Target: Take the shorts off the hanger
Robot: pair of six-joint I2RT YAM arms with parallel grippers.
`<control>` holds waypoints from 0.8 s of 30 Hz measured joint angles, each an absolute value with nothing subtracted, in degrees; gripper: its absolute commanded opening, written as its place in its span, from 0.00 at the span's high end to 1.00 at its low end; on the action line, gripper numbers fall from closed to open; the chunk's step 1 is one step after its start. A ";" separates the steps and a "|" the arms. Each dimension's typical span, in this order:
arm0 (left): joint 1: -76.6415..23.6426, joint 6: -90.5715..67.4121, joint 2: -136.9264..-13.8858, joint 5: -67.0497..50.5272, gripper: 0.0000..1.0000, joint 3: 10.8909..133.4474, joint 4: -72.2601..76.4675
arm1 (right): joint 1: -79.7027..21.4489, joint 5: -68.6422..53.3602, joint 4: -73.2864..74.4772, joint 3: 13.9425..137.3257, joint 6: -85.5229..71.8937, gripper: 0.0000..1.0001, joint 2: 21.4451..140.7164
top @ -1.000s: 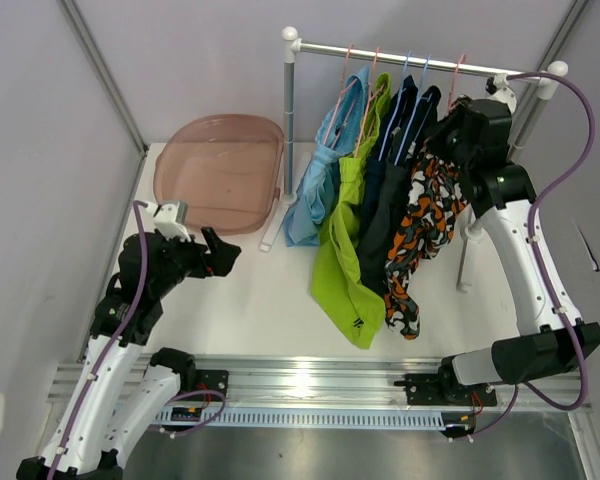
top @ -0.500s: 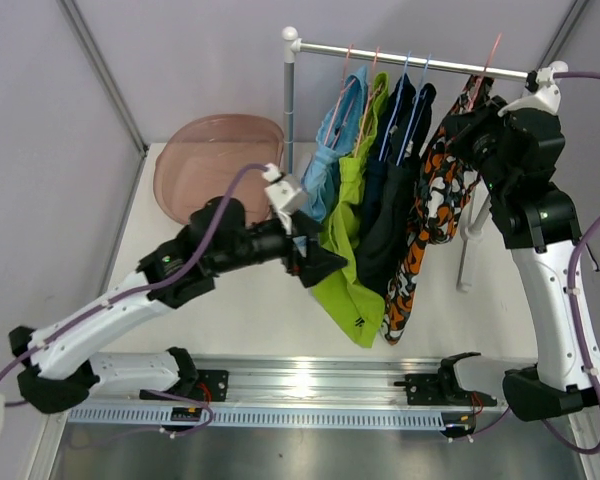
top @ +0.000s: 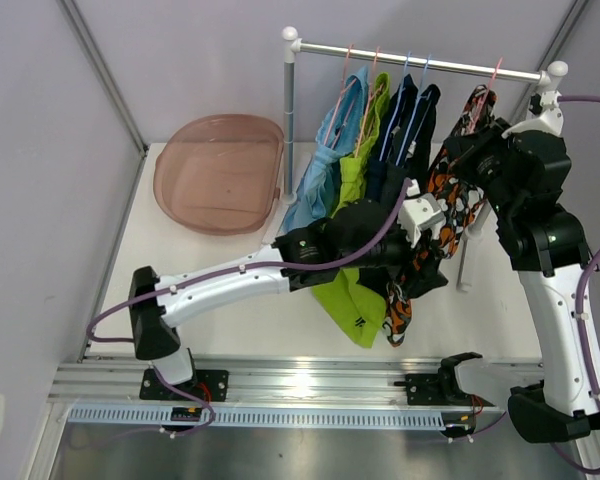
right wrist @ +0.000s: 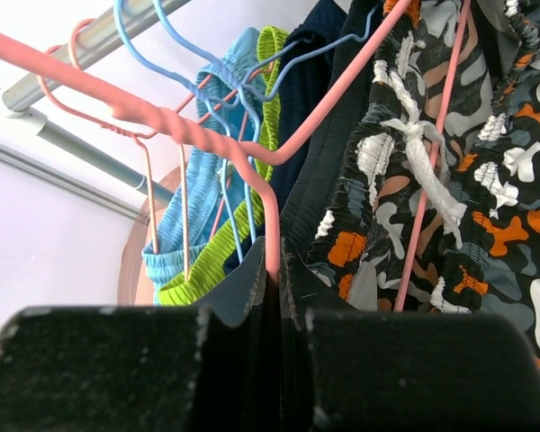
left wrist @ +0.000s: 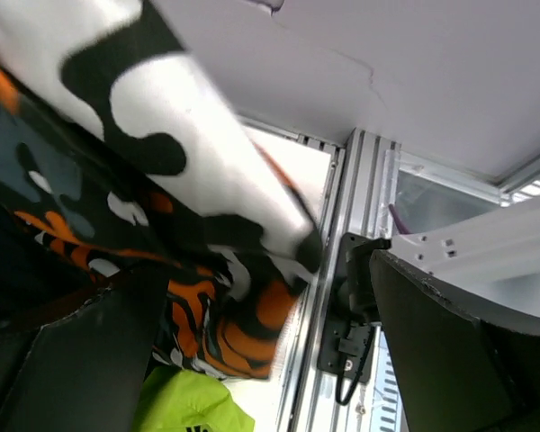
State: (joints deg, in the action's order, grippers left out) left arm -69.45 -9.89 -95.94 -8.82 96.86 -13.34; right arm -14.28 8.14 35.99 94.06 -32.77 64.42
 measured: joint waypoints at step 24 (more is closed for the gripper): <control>-78.15 -12.53 -76.55 12.23 1.00 67.88 -4.71 | -14.92 8.71 40.88 95.55 -34.35 1.00 61.76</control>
